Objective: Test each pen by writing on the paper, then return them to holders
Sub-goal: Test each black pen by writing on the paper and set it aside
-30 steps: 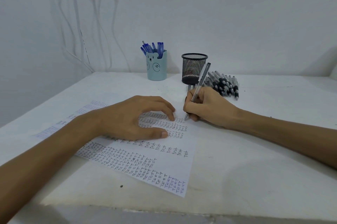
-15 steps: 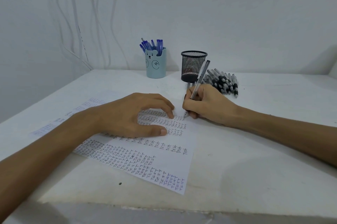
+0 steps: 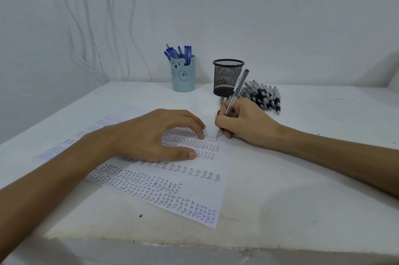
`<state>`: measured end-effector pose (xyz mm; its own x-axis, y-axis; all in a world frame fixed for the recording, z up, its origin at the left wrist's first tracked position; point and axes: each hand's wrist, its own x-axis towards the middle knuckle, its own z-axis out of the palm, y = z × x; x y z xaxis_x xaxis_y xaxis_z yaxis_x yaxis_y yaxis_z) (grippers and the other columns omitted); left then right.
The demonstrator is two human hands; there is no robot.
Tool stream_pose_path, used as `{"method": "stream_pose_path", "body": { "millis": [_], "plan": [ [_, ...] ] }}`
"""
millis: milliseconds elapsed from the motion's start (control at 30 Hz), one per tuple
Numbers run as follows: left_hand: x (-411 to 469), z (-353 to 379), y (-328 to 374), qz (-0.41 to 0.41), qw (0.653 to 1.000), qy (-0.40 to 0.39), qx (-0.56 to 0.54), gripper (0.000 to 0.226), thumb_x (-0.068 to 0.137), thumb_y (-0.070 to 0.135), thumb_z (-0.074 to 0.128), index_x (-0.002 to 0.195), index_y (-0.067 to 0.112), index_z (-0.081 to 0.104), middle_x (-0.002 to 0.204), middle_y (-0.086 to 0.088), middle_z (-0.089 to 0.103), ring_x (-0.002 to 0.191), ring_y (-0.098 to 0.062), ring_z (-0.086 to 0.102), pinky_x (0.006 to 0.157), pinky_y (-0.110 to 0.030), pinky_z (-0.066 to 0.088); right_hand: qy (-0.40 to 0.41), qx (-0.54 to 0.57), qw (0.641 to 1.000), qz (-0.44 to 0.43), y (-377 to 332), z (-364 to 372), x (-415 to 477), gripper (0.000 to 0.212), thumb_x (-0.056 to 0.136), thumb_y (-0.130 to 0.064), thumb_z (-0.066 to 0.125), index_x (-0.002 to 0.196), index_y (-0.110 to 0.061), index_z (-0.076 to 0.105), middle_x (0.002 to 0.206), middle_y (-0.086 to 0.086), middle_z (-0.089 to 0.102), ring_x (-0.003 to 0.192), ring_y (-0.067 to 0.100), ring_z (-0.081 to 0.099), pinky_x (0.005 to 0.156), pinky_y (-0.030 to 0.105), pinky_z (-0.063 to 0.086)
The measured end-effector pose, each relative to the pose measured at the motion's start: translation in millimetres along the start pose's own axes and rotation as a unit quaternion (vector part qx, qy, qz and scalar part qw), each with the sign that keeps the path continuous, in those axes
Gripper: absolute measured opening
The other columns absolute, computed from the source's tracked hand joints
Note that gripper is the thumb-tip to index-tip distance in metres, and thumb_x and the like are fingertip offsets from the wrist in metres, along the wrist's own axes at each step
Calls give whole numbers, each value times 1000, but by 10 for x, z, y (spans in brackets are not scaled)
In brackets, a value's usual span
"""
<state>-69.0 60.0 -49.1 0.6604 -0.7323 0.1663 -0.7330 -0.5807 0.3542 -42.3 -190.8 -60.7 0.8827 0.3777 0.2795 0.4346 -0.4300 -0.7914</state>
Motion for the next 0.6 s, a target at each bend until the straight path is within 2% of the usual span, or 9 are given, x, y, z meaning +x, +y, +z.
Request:
{"method": "stream_pose_path", "body": {
  "millis": [100, 200, 267, 333, 400, 433, 500, 567, 600],
  "plan": [
    [0, -4, 13, -3, 1000, 0, -1, 37, 92, 52, 70, 126, 40, 66, 144, 25, 55, 138, 1, 48, 117, -31, 37, 15, -11, 1000, 17, -26, 7, -2, 19, 88, -11, 62, 70, -5, 57, 52, 7, 61, 41, 11, 46, 43, 17, 36],
    [-12, -7, 14, -5, 1000, 2, -4, 36, 91, 52, 71, 125, 40, 66, 143, 25, 55, 137, 2, 48, 117, -30, 37, 49, 131, 986, 95, -52, -19, 27, 25, 93, -11, 53, 69, -8, 56, 50, 9, 53, 35, 16, 33, 38, 18, 24],
    [-16, -5, 8, -4, 1000, 2, -3, 36, 91, 54, 70, 125, 41, 66, 144, 26, 54, 137, 1, 49, 117, -33, 38, 54, 214, 965, 139, -79, -29, 57, 27, 96, -17, 51, 71, -9, 59, 55, 9, 54, 37, 14, 38, 41, 17, 27],
    [-13, -4, 3, -2, 1000, 1, -3, 36, 92, 54, 70, 125, 42, 66, 144, 26, 54, 137, 1, 49, 117, -35, 39, 48, 246, 959, 135, -59, -27, 72, 34, 101, -25, 52, 74, -10, 65, 63, 12, 58, 48, 15, 46, 49, 23, 30],
    [-9, -9, 3, -1, 1000, 0, -2, 36, 92, 54, 70, 125, 42, 65, 144, 26, 54, 138, 0, 49, 117, -35, 39, 26, 228, 969, 93, -15, -33, 67, 39, 105, -30, 52, 76, -10, 68, 70, 16, 58, 50, 18, 44, 49, 31, 23],
    [-7, -9, 5, 0, 1000, -1, -1, 36, 92, 54, 70, 126, 42, 65, 144, 26, 54, 137, 1, 49, 117, -35, 39, 20, 215, 974, 73, -5, -36, 51, 36, 105, -30, 53, 80, -9, 69, 70, 15, 59, 48, 18, 46, 46, 30, 25],
    [-2, -10, 6, 0, 1000, -1, -1, 36, 92, 54, 69, 126, 41, 66, 144, 26, 54, 138, 1, 49, 117, -34, 38, 29, 223, 973, 55, 0, -42, 31, 25, 102, -24, 57, 90, -5, 67, 73, 10, 64, 50, 14, 57, 42, 22, 40],
    [-3, -9, 8, -1, 1000, 0, -3, 37, 91, 54, 69, 126, 41, 66, 144, 26, 55, 138, 1, 48, 117, -33, 38, 37, 265, 962, 52, -23, -40, 33, 15, 99, -20, 62, 94, -5, 63, 77, 11, 67, 56, 16, 65, 52, 18, 54],
    [-3, -8, 8, -1, 1000, 1, -3, 37, 91, 53, 70, 126, 41, 66, 144, 26, 55, 138, 1, 48, 117, -33, 38, 41, 284, 956, 59, -32, -41, 42, 15, 99, -21, 62, 95, -6, 61, 78, 14, 67, 57, 18, 66, 55, 18, 57]
  ]
}}
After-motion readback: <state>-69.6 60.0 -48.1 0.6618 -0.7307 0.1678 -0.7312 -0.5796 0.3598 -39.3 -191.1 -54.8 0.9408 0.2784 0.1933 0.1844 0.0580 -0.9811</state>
